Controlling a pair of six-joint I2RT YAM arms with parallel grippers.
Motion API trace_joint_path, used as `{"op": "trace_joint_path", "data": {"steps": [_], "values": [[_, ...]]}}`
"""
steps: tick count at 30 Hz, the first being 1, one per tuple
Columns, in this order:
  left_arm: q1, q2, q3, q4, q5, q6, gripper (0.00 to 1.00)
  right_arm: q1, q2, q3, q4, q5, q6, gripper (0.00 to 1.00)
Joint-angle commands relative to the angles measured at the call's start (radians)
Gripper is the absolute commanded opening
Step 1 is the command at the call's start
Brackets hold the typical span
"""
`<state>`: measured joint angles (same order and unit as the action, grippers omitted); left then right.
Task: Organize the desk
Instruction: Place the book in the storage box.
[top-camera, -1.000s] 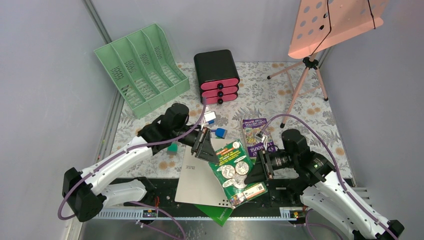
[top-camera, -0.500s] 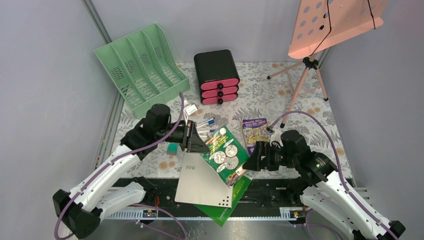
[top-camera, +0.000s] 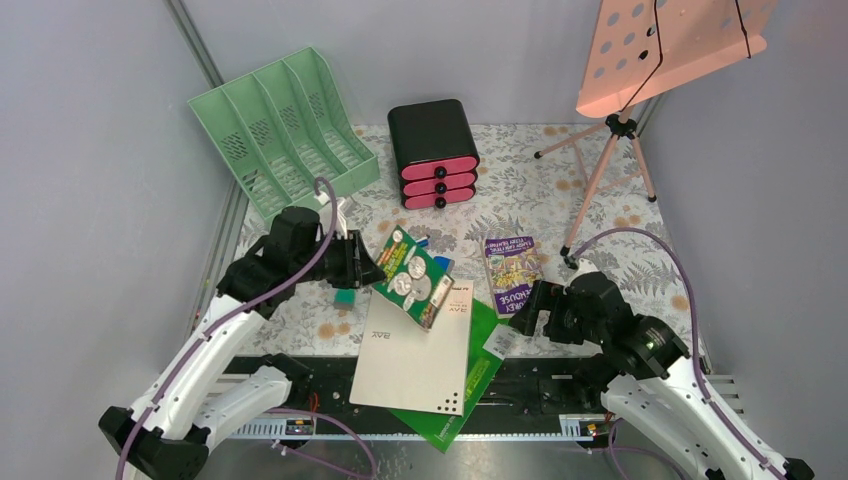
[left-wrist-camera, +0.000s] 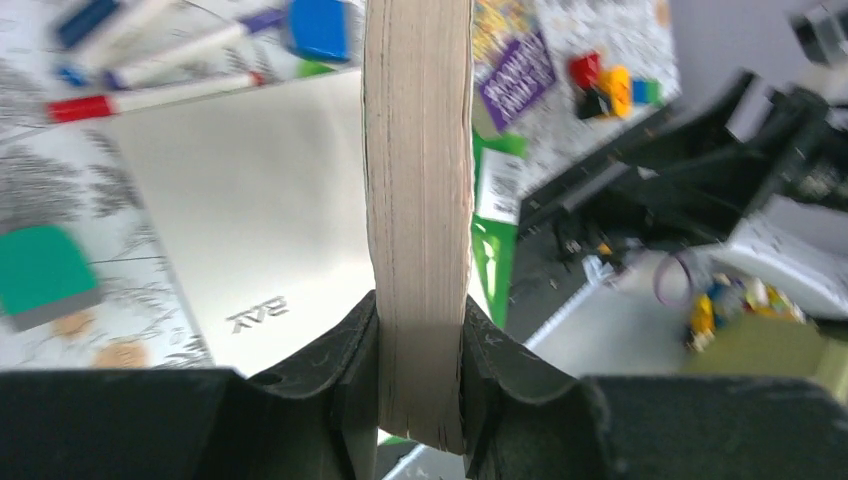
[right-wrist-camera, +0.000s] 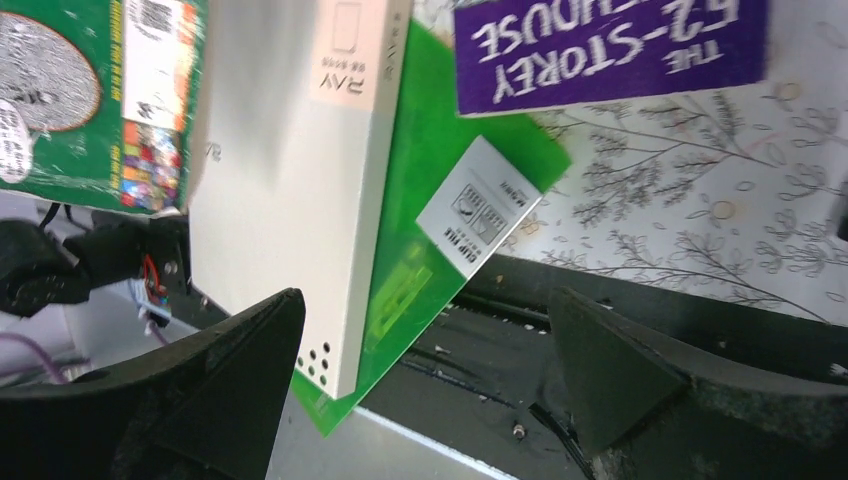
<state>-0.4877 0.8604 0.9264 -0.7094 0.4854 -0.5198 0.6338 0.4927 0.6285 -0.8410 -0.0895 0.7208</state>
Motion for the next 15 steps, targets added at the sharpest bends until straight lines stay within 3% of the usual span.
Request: {"op": "trace_joint_path", "data": {"steps": [1,15], "values": [[0.014,0.002,0.149,-0.043,-0.27,0.021,0.0,-0.002,-0.03,-0.008,-0.036,0.2,0.057,1.0],[0.021,0.09,0.403,-0.196,-0.694,-0.002,0.0,-0.002,0.037,-0.008,0.168,0.355,0.014,1.0]]}}
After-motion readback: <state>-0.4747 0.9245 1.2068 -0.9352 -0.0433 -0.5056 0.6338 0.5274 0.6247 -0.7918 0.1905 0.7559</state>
